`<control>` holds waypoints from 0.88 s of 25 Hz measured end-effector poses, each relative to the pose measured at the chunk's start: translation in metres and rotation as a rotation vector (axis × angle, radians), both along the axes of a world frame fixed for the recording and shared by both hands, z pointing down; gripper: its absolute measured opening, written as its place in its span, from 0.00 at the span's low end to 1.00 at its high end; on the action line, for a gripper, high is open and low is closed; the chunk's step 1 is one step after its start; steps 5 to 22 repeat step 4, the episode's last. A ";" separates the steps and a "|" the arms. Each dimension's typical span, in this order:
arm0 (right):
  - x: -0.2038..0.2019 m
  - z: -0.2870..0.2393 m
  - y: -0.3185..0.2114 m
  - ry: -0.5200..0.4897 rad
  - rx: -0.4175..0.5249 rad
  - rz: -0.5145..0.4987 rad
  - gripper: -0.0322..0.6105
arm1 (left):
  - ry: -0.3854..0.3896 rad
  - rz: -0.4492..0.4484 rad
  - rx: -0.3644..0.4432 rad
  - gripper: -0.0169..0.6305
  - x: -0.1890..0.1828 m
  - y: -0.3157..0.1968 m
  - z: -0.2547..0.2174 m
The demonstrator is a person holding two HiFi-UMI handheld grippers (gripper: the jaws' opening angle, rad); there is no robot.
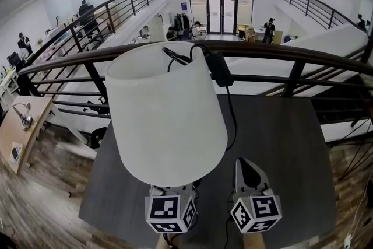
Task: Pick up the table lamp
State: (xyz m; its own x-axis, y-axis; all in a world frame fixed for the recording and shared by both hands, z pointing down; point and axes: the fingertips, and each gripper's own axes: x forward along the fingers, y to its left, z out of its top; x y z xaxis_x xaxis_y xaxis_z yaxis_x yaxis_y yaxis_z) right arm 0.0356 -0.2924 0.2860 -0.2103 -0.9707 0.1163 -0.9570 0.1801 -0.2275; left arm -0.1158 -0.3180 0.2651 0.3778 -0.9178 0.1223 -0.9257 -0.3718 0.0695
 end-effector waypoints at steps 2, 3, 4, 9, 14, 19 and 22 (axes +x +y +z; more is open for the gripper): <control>0.000 -0.002 -0.001 -0.002 0.005 0.002 0.04 | 0.001 0.002 0.003 0.30 0.000 0.000 -0.001; 0.000 -0.003 -0.002 -0.002 0.008 0.002 0.04 | 0.001 0.002 0.006 0.30 0.000 -0.001 -0.002; 0.000 -0.004 -0.003 -0.002 0.012 0.002 0.04 | 0.002 0.002 0.009 0.30 0.000 -0.001 -0.003; 0.000 -0.004 -0.003 -0.002 0.012 0.002 0.04 | 0.002 0.002 0.009 0.30 0.000 -0.001 -0.003; 0.000 -0.004 -0.003 -0.002 0.012 0.002 0.04 | 0.002 0.002 0.009 0.30 0.000 -0.001 -0.003; 0.000 -0.004 -0.003 -0.002 0.012 0.002 0.04 | 0.002 0.002 0.009 0.30 0.000 -0.001 -0.003; 0.000 -0.004 -0.003 -0.002 0.012 0.002 0.04 | 0.002 0.002 0.009 0.30 0.000 -0.001 -0.003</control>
